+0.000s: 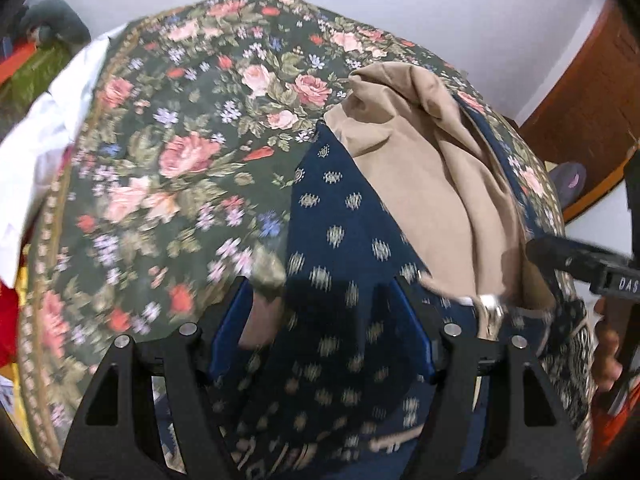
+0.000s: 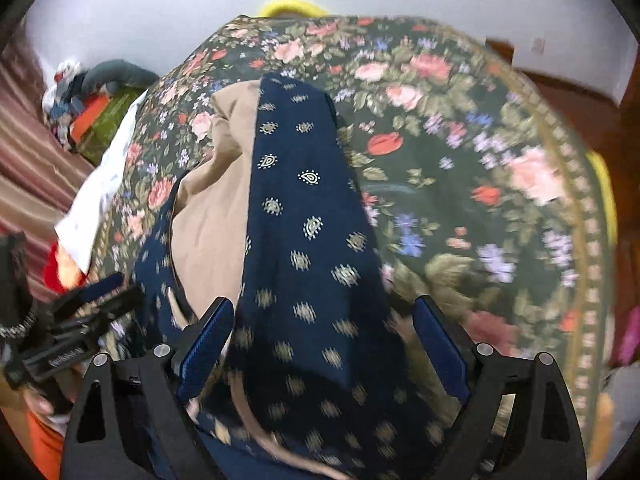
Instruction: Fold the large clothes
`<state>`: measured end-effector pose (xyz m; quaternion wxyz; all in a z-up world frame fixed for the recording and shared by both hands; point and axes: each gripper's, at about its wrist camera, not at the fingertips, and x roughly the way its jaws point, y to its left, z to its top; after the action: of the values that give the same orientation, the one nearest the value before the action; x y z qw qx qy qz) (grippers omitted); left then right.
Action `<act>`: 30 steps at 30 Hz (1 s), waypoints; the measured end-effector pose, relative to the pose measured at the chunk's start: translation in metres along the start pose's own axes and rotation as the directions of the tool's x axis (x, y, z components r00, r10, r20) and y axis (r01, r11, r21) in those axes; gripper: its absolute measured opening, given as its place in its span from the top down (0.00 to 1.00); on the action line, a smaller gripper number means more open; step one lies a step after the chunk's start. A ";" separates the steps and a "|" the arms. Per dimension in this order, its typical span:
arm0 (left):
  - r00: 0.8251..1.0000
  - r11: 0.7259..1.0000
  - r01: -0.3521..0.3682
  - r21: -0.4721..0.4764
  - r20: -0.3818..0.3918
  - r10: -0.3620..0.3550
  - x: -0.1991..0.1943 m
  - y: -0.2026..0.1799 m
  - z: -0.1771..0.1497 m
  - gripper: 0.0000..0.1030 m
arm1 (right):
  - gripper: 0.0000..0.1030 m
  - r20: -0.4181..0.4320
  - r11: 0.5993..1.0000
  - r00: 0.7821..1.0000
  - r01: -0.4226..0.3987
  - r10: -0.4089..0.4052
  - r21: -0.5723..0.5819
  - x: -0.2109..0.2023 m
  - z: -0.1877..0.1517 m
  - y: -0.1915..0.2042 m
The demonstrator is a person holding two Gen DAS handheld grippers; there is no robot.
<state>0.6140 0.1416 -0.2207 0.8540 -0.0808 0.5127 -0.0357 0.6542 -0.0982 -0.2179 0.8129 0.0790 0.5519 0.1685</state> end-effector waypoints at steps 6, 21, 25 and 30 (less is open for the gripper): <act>0.997 0.996 0.068 -0.057 0.036 -0.066 0.017 -0.010 0.011 0.42 | 0.54 0.020 0.999 0.999 -0.042 0.042 -0.013 0.015 -0.002 0.008; 0.991 0.976 0.088 0.197 0.080 -0.106 -0.096 -0.068 -0.033 0.92 | 0.89 0.056 0.973 0.986 -0.147 0.159 -0.177 -0.078 -0.072 0.045; 0.988 0.969 0.144 0.202 0.019 -0.150 -0.118 -0.066 -0.079 0.92 | 0.88 0.015 0.970 0.989 -0.139 0.145 -0.200 -0.096 -0.115 0.045; 0.989 0.967 0.144 0.208 -0.073 -0.131 -0.116 -0.062 -0.142 0.92 | 0.88 -0.023 0.960 0.998 -0.065 0.061 -0.272 -0.105 -0.172 0.046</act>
<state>0.4358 0.0828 -0.1747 0.8379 -0.0232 0.5237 -0.1517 0.4514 -0.1033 -0.1772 0.8063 -0.0171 0.5265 0.2691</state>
